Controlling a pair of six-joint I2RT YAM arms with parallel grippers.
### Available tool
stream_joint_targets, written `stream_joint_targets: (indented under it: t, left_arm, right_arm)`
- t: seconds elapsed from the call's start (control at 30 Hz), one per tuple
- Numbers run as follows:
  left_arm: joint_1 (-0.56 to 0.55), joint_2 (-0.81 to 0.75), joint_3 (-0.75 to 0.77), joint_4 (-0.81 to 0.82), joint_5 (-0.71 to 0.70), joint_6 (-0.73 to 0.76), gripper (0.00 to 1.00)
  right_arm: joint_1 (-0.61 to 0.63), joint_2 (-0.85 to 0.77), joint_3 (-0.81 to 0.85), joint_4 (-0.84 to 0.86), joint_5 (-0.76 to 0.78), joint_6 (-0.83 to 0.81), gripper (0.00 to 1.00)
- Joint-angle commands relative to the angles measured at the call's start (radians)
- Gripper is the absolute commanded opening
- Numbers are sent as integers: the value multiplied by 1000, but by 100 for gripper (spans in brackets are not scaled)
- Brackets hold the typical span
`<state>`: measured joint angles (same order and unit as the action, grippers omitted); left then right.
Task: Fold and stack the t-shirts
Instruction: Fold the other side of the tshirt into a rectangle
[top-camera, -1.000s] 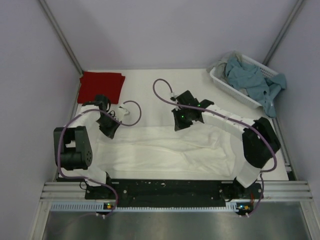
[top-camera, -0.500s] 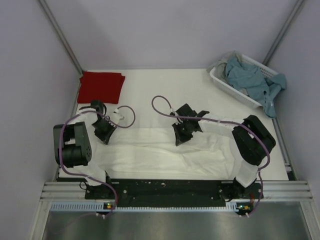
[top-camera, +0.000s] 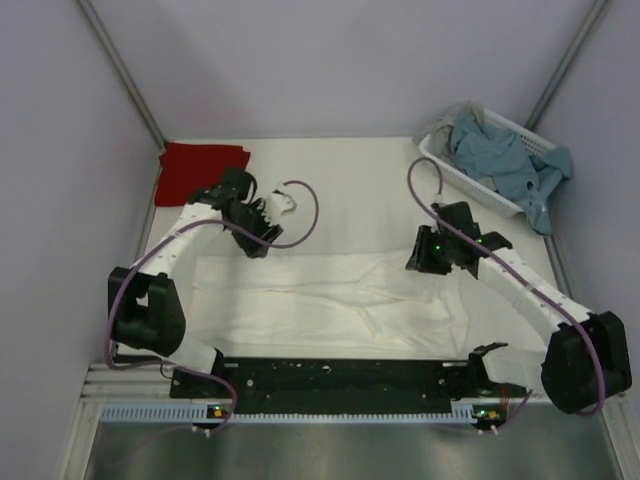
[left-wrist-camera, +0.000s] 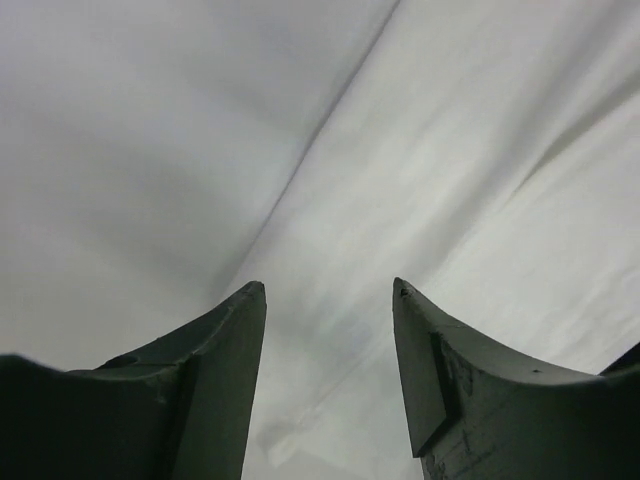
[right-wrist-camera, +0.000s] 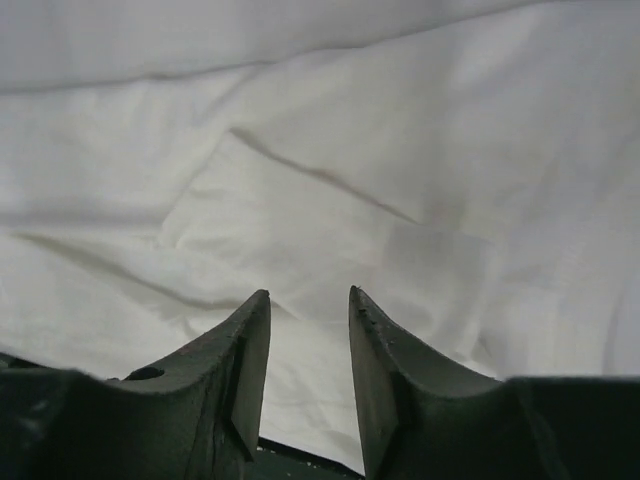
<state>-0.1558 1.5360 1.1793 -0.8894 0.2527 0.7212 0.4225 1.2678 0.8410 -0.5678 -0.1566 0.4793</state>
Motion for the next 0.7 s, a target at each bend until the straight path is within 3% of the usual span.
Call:
stream_joint_targets:
  t: [0.0,0.13,0.23,0.33,0.47,0.67]
  left_arm:
    - [-242,21,103,52,183,-190,59]
    - [-440,176,251,141,168,-425,59]
    - [-522,289,341,231,221,-578,58]
    - [-580,400,414,282,215,-692,51]
    - [-629,507,473,291,229,-762,47]
    - [-682,572,461,294,192,-740,43]
  right_arm:
    - [-160,-162,-94,-30,68,123,38]
    - [-257,-226,-158,-24,65,124,44]
    - [-260,-231,-175,-1,57,113,46]
    - [-261,-223,-201,45,42,119,46]
    - [-263,-187,-224,104,17,116,39]
    - [-263,-157,-238,129,11,94,24]
